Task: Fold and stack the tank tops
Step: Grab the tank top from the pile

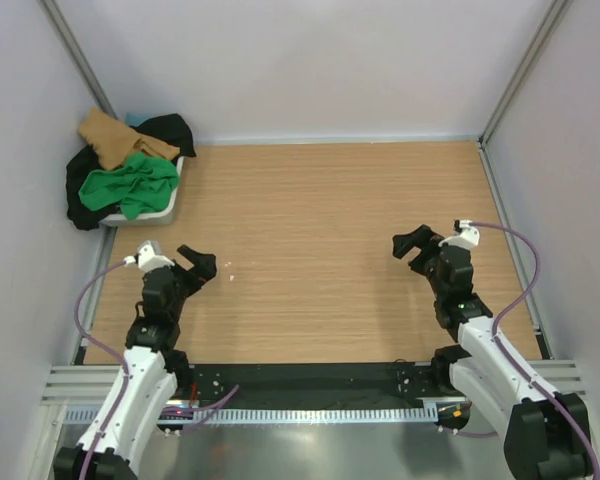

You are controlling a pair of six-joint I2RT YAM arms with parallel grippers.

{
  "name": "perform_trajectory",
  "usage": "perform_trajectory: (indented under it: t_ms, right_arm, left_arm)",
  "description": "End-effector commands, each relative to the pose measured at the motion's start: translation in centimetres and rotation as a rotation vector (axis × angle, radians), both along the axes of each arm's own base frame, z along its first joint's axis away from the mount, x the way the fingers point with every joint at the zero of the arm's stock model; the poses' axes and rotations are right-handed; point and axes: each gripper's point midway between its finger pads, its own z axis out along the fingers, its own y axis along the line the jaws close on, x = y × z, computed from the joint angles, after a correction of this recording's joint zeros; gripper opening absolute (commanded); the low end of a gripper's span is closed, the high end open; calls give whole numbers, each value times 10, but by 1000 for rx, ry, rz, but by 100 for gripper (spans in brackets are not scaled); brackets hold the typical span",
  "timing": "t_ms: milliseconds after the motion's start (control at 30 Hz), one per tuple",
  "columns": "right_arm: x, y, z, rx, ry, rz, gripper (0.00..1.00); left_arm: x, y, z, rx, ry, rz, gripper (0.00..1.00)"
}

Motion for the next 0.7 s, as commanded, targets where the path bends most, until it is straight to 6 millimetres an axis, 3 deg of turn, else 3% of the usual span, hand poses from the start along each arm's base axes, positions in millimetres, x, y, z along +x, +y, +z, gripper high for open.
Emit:
perform_trajectory:
  t_ms: [0,133,233,267,300,333,367,400,433,467,533,567,600,633,667]
  right_arm:
    - [3,-19,10,21,-37,-131,100]
    - [2,-20,9,-5,-37,-125,100]
    - [1,-14,8,-4,-44,-85,100]
    - [0,-14,5,-7,-37,-83,100]
    - [0,-13,4,-5,-36,-78,99]
    - [0,-13,4,-6,-36,-75,99]
    - [0,-12,4,-6,-38,-70,99]
    - [0,-11,4,-5,-40,-64,99]
    - [0,-9,1,-6,-32,-51,99]
    - [1,-8,1,-3,-31,-47,99]
    - [2,-5,-2,-2,-21,-34,98]
    - [3,-3,-4,-1,-12,-27,98]
    - [4,-2,-5,-1,-8,-20,98]
    - [4,0,-6,1,-3,-10,98]
    - [5,1,-7,2,3,-1,98]
  left_arm:
    - [10,-2,3,-96,49,51,99]
    - [25,-18,5,-254,140,63,100]
    - [47,-13,20,-259,184,129,99]
    - [64,-6,55,-244,133,166,100]
    - [66,-1,42,-201,223,198,100]
    - [72,4,51,-159,237,213,100]
    - [82,16,81,-120,221,274,100]
    - [91,24,76,-81,265,318,100]
    - [97,30,86,-58,266,352,98]
    - [107,36,113,-30,247,376,97]
    - [122,56,122,42,261,466,95]
    - [131,61,146,47,228,482,95]
    - [137,66,152,54,226,496,95]
    - [147,77,144,73,258,527,94]
    - [157,82,162,71,227,542,94]
